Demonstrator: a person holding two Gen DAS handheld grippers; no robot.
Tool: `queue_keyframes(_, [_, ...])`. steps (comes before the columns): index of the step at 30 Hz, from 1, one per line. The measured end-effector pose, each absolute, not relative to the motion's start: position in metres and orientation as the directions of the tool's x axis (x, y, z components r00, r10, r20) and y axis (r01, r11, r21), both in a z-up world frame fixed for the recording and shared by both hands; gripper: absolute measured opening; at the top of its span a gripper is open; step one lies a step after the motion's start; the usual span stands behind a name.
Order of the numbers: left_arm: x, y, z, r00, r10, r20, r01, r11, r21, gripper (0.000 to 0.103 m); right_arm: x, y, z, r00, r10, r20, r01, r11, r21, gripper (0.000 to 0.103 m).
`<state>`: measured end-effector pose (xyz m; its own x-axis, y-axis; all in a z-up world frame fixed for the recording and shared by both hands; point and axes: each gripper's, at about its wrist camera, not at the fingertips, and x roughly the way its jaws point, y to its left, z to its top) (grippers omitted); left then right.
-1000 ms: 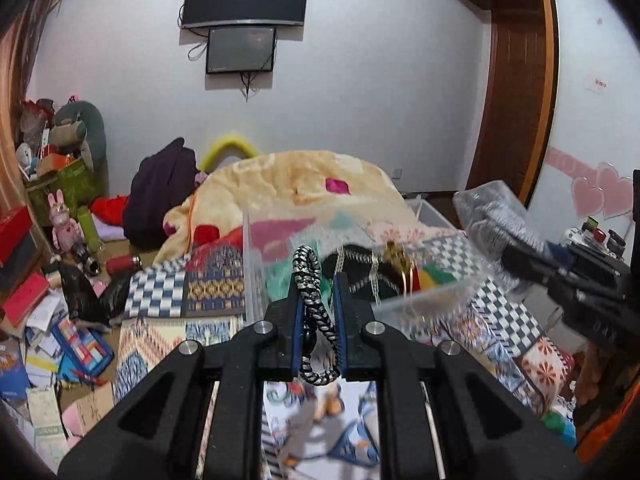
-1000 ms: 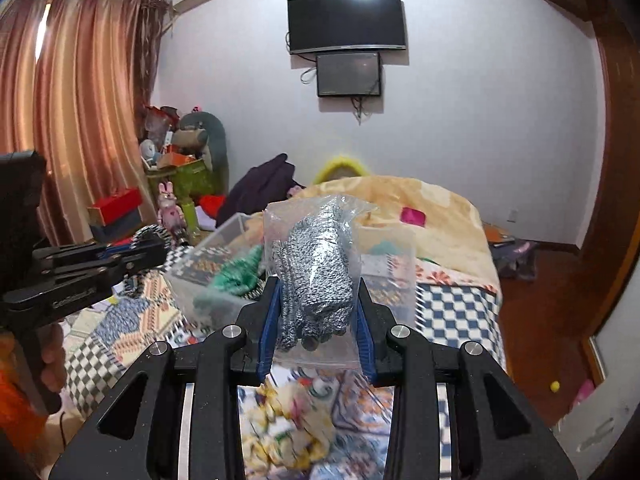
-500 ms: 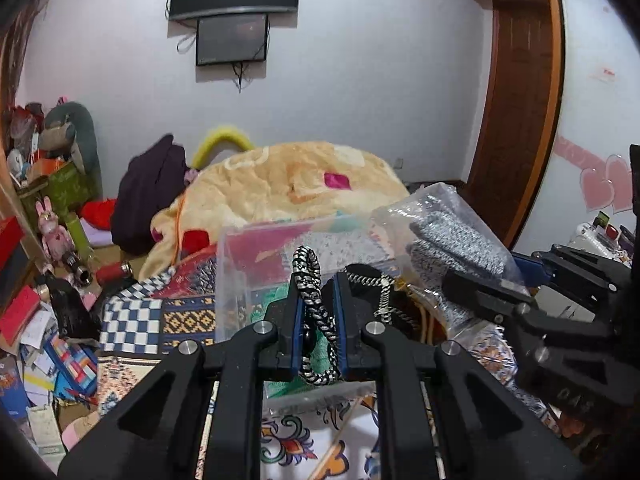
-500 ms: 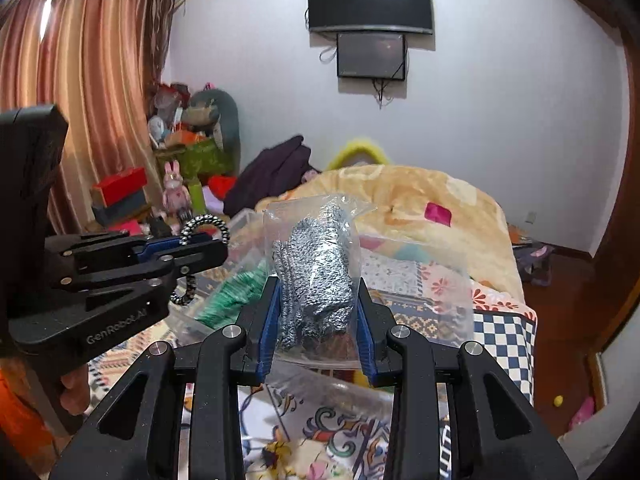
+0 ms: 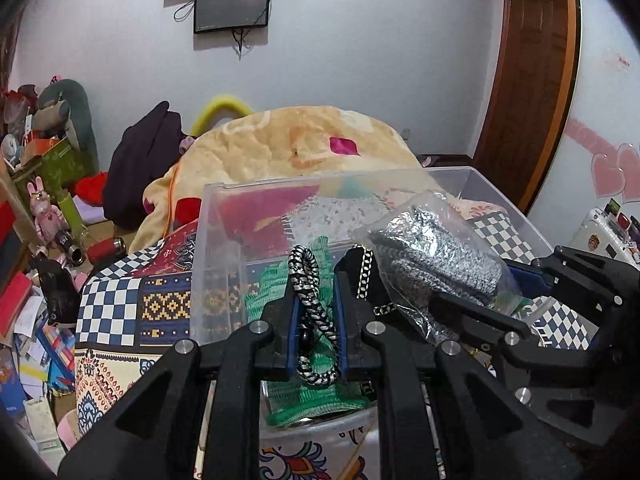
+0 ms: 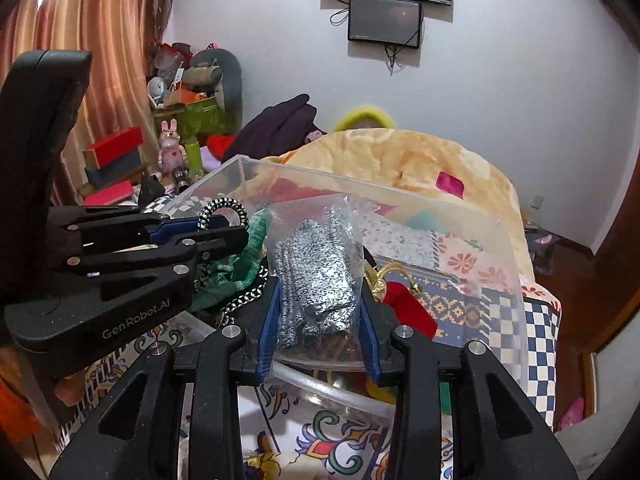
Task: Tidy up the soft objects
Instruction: 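Lower the bagged scarf and hair tie into the clear box and release both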
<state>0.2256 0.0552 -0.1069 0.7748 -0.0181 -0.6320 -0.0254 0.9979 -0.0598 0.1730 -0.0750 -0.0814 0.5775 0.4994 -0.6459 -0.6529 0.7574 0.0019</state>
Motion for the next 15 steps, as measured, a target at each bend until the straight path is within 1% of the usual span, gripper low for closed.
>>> queue_keyframes(3, [0.224,0.057,-0.106,0.775,-0.022,-0.632,-0.023,0.998,-0.063,0.024,0.170,-0.076,-0.079,0.588,0.493,-0.642,-0.650,0.759,-0.013,0.036])
queue_keyframes(4, [0.222,0.057,-0.106,0.777,-0.020,-0.630,-0.023,0.998,-0.060,0.030,0.170,-0.077,-0.078,0.583,0.496,-0.643,-0.651,0.759,-0.005,0.038])
queue_keyframes(5, [0.220,0.057,-0.105,0.778,-0.018,-0.628,-0.022,0.998,-0.056,0.033,0.172,-0.076,-0.078,0.580,0.499,-0.644,-0.652,0.758,0.000,0.043])
queue_keyframes(6, [0.218,0.056,-0.105,0.780,-0.015,-0.625,-0.020,0.999,-0.050,0.033,0.172,-0.077,-0.077,0.581,0.500,-0.642,-0.651,0.759,0.002,0.045])
queue_keyframes(7, [0.216,0.055,-0.104,0.782,-0.013,-0.623,-0.019,0.999,-0.045,0.033,0.171,-0.077,-0.076,0.586,0.499,-0.639,-0.649,0.761,-0.001,0.050])
queue_keyframes(8, [0.214,0.055,-0.104,0.783,-0.013,-0.622,-0.018,0.999,-0.043,0.033,0.171,-0.078,-0.075,0.591,0.498,-0.635,-0.647,0.762,-0.005,0.052])
queue_keyframes(15, [0.192,0.054,-0.088,0.807,-0.037,-0.590,-0.005,0.998,-0.069,0.033,0.161,-0.089,-0.063,0.609,0.521,-0.598,-0.643,0.766,0.011,0.053])
